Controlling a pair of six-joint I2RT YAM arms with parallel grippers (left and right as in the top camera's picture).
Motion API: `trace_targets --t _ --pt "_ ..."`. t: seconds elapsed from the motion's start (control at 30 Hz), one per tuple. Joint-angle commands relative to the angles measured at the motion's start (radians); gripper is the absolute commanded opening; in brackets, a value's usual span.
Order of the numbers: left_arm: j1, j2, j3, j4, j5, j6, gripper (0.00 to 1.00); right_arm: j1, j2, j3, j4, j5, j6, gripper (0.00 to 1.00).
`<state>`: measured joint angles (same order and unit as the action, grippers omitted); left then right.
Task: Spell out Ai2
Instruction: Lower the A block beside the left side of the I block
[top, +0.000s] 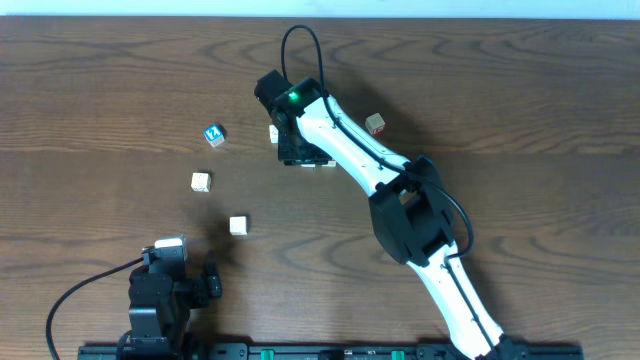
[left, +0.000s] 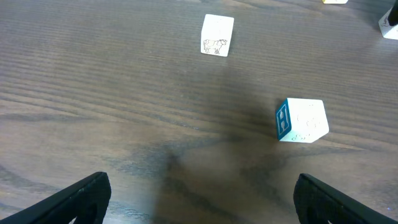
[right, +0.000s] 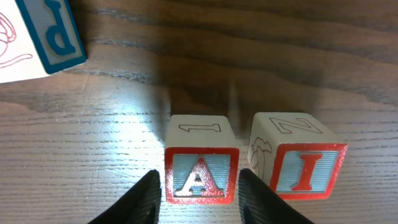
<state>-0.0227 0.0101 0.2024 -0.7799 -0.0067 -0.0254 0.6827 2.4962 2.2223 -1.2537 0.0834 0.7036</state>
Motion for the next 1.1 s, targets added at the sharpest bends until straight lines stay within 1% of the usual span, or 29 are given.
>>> trace_targets --t 0.0,0.63,0.97,1.07 --pt "-0.003 -0.006 -0.023 -0.033 -0.007 0.003 0.95 -0.005 0.010 -0.006 0.005 0.018 -0.006 0.42" --pt "-0.003 -0.006 -0.023 -0.033 -0.007 0.003 0.95 -0.036 0.010 -0.006 0.021 0.017 -0.029 0.41" --pt "-0.003 -0.006 -0.023 -0.033 -0.007 0.003 0.95 -0.035 0.010 -0.006 0.039 0.017 -0.032 0.41" --pt "-0.003 -0.006 -0.023 -0.033 -0.007 0.003 0.96 -0.035 0.010 -0.006 0.051 0.017 -0.048 0.43"
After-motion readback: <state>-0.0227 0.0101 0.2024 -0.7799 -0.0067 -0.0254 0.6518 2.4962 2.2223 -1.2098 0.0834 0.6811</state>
